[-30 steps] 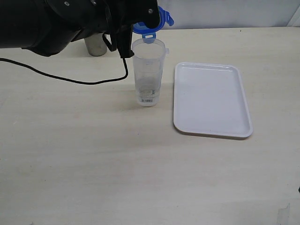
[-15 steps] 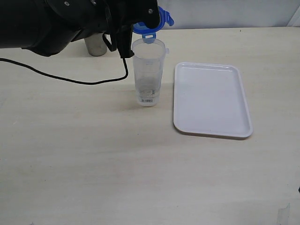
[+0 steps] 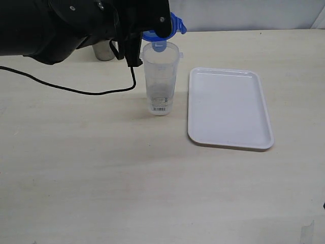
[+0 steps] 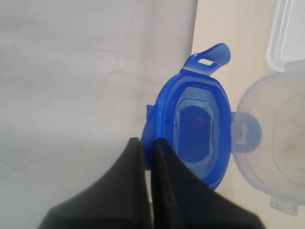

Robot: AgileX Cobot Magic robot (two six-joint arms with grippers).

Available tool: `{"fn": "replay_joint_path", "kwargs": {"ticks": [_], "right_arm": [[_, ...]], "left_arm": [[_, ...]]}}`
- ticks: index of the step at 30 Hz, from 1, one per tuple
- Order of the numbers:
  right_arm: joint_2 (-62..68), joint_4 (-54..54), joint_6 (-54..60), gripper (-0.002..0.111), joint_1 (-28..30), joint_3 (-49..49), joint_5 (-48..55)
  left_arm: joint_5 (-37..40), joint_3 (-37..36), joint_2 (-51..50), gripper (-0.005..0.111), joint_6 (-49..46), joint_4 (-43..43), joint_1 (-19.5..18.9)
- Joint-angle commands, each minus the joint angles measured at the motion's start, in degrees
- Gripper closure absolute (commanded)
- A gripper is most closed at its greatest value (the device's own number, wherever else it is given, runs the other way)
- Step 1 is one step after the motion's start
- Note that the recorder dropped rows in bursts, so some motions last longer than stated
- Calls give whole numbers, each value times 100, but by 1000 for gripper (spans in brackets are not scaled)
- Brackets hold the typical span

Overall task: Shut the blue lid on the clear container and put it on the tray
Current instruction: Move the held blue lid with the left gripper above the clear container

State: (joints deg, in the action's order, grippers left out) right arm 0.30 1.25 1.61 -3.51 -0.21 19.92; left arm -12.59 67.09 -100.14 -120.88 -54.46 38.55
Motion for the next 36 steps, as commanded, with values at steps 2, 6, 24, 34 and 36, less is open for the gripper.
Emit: {"fn": "replay_joint_path", "kwargs": {"ticks": [2, 6, 24, 34, 36], "right_arm": [[-30, -46, 32, 104, 30, 21, -16], [-30, -46, 32, 104, 30, 21, -16], [-30, -46, 32, 104, 30, 21, -16], [-30, -46, 32, 104, 30, 21, -16], [-30, -46, 32, 104, 30, 21, -16]], "left_arm": [[-138, -63, -19, 107, -80, -13, 13], [-138, -63, -19, 107, -80, -13, 13], [-968, -63, -40, 107, -80, 19, 13], [-1454, -63, -43, 107, -47, -320, 148], [-1868, -63, -43, 107, -186, -306, 297]]}}
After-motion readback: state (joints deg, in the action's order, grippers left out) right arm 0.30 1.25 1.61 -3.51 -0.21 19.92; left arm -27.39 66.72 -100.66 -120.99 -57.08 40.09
